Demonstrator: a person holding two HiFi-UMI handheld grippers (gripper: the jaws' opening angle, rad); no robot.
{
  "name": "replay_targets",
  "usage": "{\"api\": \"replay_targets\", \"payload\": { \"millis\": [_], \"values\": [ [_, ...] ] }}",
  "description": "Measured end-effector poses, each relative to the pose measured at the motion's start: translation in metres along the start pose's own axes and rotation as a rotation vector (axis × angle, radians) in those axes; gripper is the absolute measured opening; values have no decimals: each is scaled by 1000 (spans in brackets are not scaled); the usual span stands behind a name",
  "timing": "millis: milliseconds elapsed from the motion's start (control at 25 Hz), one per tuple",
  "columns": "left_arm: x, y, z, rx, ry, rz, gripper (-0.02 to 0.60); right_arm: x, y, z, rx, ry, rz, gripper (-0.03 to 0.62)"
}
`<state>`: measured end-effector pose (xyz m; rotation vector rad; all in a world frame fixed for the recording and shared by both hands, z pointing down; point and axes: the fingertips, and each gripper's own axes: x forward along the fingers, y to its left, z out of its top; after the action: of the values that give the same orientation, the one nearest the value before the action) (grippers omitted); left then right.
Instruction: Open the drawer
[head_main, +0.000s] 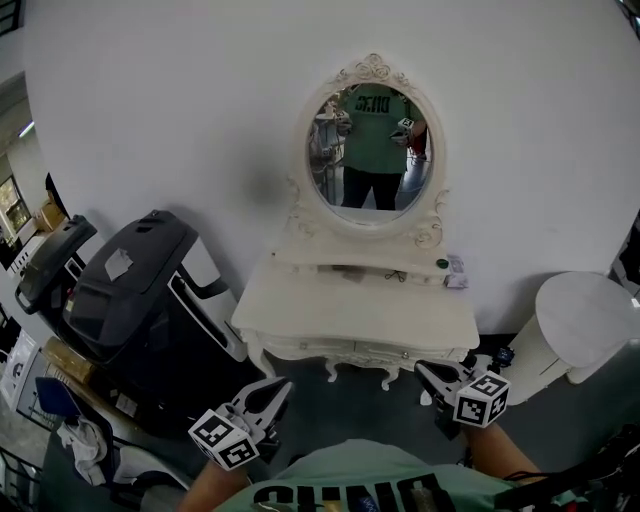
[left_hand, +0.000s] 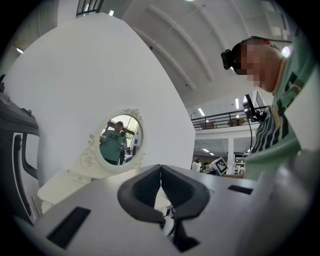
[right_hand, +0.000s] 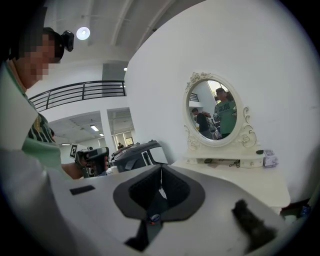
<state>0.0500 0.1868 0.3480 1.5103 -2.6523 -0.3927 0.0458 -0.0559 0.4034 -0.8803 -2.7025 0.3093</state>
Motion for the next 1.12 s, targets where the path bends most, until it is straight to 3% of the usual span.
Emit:
{"api": "replay_targets", "payload": {
  "millis": [400, 640, 920, 1120],
  "values": [
    [-27, 121, 49, 40, 18, -120, 11, 112, 38, 34, -14, -29, -97, 12],
    [-34, 178, 53, 8, 44, -165, 11, 162, 53, 36, -7, -15, -126, 12],
    [-6, 212, 49, -23, 58, -173, 11, 186, 18, 36, 25, 12, -156, 12],
    [39, 228, 44, -18, 70, -124, 11, 209, -30, 49, 34, 6, -91, 12]
  ]
}}
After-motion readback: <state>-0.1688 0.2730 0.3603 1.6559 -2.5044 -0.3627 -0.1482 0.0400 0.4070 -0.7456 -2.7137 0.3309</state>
